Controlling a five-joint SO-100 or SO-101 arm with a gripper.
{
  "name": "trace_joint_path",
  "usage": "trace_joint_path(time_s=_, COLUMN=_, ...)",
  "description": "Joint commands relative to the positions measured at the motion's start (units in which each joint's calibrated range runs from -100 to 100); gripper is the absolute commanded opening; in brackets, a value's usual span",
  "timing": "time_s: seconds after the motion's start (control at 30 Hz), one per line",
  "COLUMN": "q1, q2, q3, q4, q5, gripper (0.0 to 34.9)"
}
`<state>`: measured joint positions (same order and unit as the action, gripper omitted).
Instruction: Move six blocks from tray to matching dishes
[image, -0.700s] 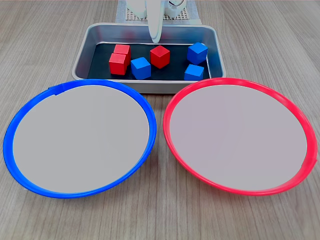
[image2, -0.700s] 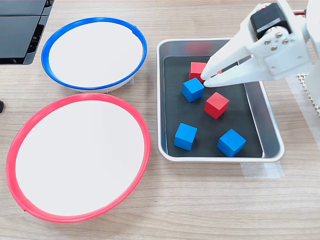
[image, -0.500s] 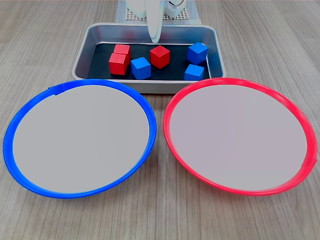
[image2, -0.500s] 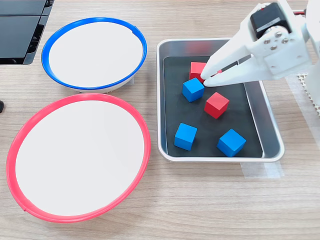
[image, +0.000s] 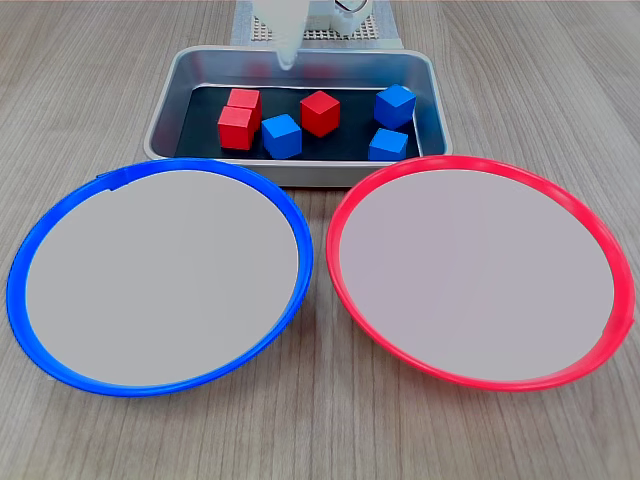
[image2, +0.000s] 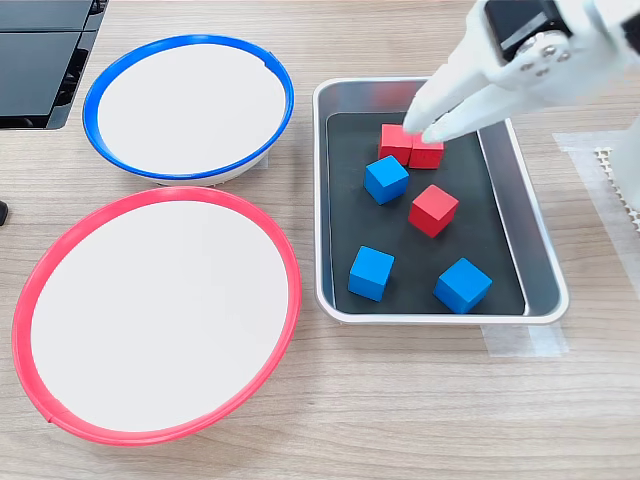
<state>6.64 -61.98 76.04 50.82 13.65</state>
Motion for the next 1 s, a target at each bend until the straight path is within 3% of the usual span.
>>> trace_joint_path(time_s=0.0, q1=2.92, q2=13.24, q3=-7.45, q4=-0.51, q5=7.91, gripper=20.8)
trace_joint_path(time_s=0.1, q1=3.76, q2=21.00, q3=-8.45, q4=-3.81, q5=11.67, gripper=20.0)
trace_joint_path(time_s=0.4, q1=2.16, q2=34.47, q3=-11.27, q4=-11.57, q5=13.63, gripper=18.7)
trace_joint_path(time_s=0.43, q1=1.88, q2=35.33, q3=-11.46, q4=-11.90, q5=13.77, gripper=17.2)
trace_joint_path(time_s=0.47, q1=1.50, q2=36.09, q3=-11.73, q4=-12.06, q5=13.92, gripper=12.8)
trace_joint_path(time_s=0.53, q1=0.56, q2=36.86, q3=-12.46, q4=-11.81, q5=14.16, gripper=0.6)
trace_joint_path(time_s=0.67, q1=-0.75, q2=36.95, q3=-19.01, q4=-4.96, q5=14.21, gripper=0.1)
trace_joint_path(time_s=0.77, q1=0.37, q2=39.93, q3=-37.04, q4=2.38, q5=9.23, gripper=0.1)
trace_joint_path(time_s=0.97, q1=5.55, q2=57.07, q3=-67.71, q4=3.62, q5=-0.39, gripper=0.1)
